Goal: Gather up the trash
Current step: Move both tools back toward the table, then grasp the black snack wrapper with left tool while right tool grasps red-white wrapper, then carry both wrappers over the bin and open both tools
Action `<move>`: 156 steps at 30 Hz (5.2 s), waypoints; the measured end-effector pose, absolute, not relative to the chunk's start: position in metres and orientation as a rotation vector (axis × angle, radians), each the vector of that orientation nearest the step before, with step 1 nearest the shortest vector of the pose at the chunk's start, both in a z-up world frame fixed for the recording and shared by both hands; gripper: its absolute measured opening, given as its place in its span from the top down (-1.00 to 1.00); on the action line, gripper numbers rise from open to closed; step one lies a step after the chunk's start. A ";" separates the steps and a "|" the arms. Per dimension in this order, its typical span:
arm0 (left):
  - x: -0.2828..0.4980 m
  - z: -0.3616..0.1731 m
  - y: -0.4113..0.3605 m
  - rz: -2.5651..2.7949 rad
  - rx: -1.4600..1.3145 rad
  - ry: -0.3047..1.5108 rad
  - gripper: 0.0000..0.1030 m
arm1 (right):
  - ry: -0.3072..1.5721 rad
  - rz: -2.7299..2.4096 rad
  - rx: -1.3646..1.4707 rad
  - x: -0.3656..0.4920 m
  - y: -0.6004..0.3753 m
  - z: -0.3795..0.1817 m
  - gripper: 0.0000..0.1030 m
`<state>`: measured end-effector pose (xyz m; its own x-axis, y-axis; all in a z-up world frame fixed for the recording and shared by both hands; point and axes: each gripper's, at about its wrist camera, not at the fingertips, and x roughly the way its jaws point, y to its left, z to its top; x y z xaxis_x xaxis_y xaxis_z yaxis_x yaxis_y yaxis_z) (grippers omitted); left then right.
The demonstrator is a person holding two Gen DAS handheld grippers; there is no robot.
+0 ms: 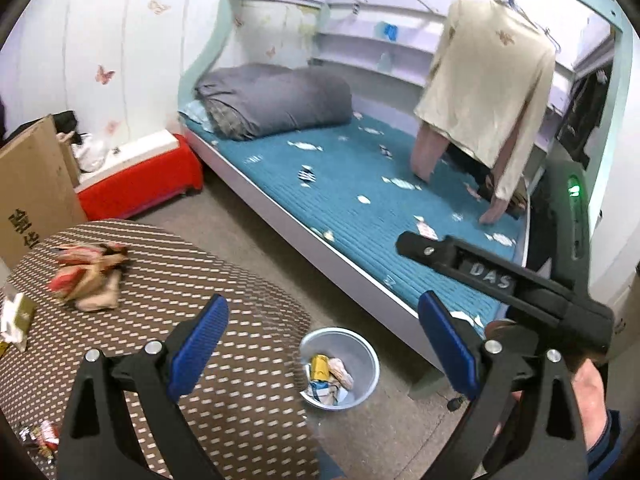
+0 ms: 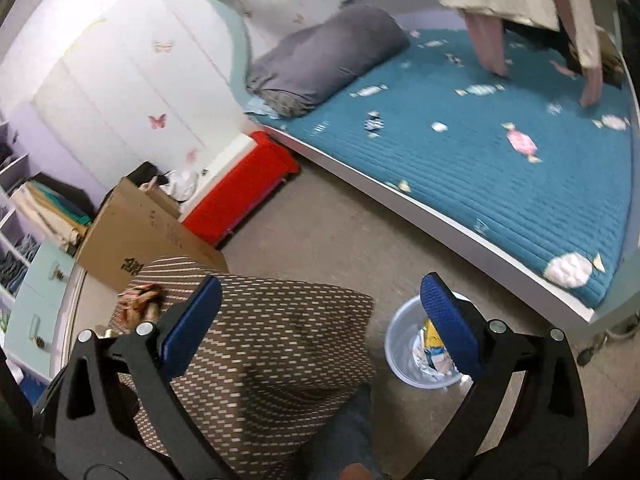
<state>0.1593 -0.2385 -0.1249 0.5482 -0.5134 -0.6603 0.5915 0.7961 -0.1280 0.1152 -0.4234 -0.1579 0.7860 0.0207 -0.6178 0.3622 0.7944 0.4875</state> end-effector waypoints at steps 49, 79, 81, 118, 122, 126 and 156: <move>0.159 -0.214 0.094 -0.429 0.428 0.822 -0.82 | 0.915 0.622 -0.175 0.193 -0.028 -0.226 0.43; 0.176 -0.203 0.033 -0.401 0.180 0.859 0.60 | 0.824 0.345 0.164 0.175 -0.198 -0.198 0.58; 0.180 -0.197 0.025 -0.400 0.158 0.848 0.60 | 0.803 0.325 0.190 0.172 -0.210 -0.192 0.58; 0.186 -0.118 -0.217 -0.705 -0.009 0.706 0.60 | 0.586 -0.124 0.461 0.108 -0.451 -0.134 0.58; 0.186 -0.132 -0.248 -0.732 0.004 0.739 0.60 | 0.624 -0.155 0.490 0.110 -0.466 -0.154 0.58; 0.189 -0.152 -0.279 -0.757 0.027 0.793 0.60 | 0.679 -0.187 0.522 0.119 -0.478 -0.182 0.58; 0.224 -0.239 -0.362 -0.744 0.192 0.987 -0.76 | 0.841 -0.323 0.757 0.124 -0.524 -0.290 -0.88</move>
